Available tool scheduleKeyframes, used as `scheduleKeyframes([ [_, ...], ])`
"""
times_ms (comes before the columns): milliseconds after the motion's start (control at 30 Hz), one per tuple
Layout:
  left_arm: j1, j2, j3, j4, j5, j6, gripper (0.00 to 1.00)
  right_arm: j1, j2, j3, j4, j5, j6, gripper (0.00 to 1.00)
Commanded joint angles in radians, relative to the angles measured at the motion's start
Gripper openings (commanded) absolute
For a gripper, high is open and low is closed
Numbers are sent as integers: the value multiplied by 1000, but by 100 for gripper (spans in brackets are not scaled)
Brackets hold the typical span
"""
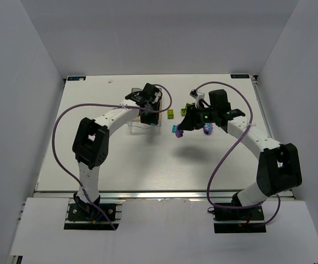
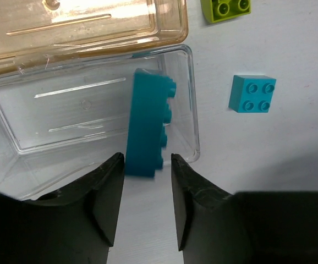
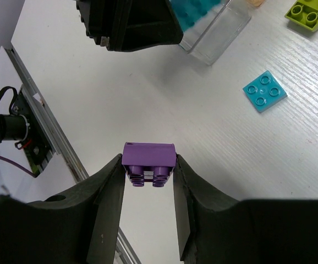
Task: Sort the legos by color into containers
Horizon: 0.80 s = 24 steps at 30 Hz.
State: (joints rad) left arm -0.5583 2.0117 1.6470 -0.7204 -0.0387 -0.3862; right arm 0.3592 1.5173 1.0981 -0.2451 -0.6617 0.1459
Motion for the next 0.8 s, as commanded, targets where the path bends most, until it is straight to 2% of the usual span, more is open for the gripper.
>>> scheduleKeyframes([
  [0, 6, -13, 27, -4, 2, 9, 51, -6, -23, -4, 12, -22, -16, 0],
  [100, 8, -14, 23, -5, -9, 9, 63, -6, -22, -3, 13, -23, -20, 0],
  [200, 8, -21, 34, -2, -18, 6, 68, -6, -19, 0, 13, -24, -26, 0],
  [300, 8, -34, 60, -11, -27, 0, 68, -5, -8, 8, 10, -23, -35, 0],
  [400, 9, -86, 56, -11, -64, -22, 56, 1, 27, 42, 13, -21, -39, 0],
  [433, 11, -138, 41, -7, -88, -32, 38, 4, 40, 77, 17, -7, -49, 0],
  [533, 21, -247, -88, 41, -127, -81, 14, 33, 113, 153, 27, 28, -57, 0],
  [600, 32, -373, -216, 81, -139, -121, 14, 59, 167, 227, 55, 54, -54, 0],
  [767, 44, -656, -461, 114, -193, -235, 56, 119, 314, 409, 127, 157, -65, 0],
])
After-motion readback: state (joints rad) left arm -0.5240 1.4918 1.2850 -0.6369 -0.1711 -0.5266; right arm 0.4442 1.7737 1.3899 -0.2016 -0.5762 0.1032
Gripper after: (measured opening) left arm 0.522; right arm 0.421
